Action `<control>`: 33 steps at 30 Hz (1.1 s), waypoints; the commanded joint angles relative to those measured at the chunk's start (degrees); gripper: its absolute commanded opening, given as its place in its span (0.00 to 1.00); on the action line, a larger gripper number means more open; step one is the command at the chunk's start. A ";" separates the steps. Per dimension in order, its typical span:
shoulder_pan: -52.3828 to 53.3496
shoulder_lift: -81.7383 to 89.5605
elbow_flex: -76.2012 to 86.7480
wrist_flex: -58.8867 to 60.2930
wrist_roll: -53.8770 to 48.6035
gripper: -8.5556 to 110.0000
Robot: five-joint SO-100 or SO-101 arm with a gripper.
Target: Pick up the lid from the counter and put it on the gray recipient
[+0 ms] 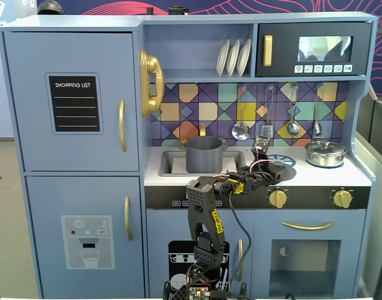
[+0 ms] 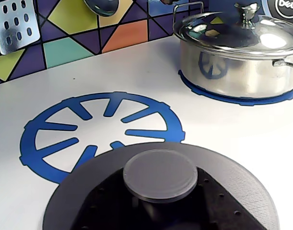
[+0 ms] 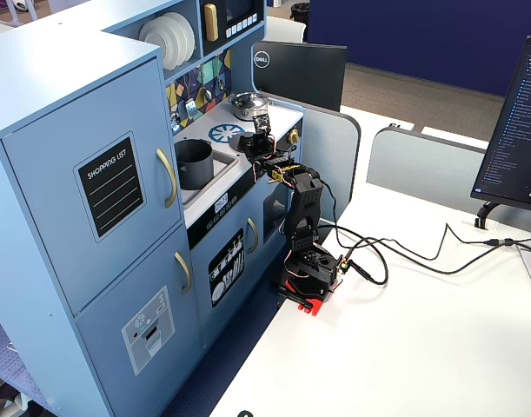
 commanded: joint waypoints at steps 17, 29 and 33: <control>-3.52 16.00 -8.26 9.67 1.93 0.07; -18.81 28.48 -13.97 27.33 5.54 0.07; -25.14 29.09 -13.97 29.18 5.01 0.07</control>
